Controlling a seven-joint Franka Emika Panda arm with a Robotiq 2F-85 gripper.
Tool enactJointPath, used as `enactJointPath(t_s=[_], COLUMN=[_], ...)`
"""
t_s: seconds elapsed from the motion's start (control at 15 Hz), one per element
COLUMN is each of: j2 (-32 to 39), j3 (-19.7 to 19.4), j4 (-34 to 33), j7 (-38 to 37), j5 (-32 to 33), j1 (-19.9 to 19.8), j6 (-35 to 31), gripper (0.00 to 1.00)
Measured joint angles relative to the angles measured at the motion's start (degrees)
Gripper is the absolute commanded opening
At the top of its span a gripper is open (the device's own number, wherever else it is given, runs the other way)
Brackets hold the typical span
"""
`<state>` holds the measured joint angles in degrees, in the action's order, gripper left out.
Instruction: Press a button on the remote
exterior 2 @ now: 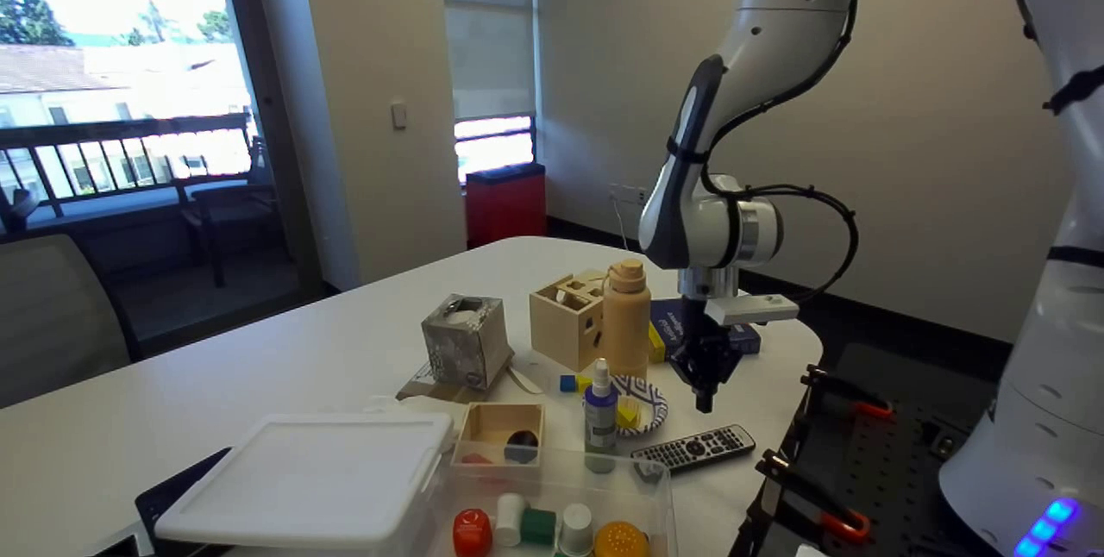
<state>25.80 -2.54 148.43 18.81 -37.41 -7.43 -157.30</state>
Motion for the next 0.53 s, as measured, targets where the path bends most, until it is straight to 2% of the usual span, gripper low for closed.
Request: enactJointPath(t_s=[0.13, 0.53], j2=[2.19, 7.02], j3=[0.00, 3.39], j4=[-1.16, -3.93], j7=[0.00, -3.11], j5=[0.00, 3.39], j1=[-0.20, -4.20], j6=[-0.01, -0.24], gripper=[0.00, 0.00])
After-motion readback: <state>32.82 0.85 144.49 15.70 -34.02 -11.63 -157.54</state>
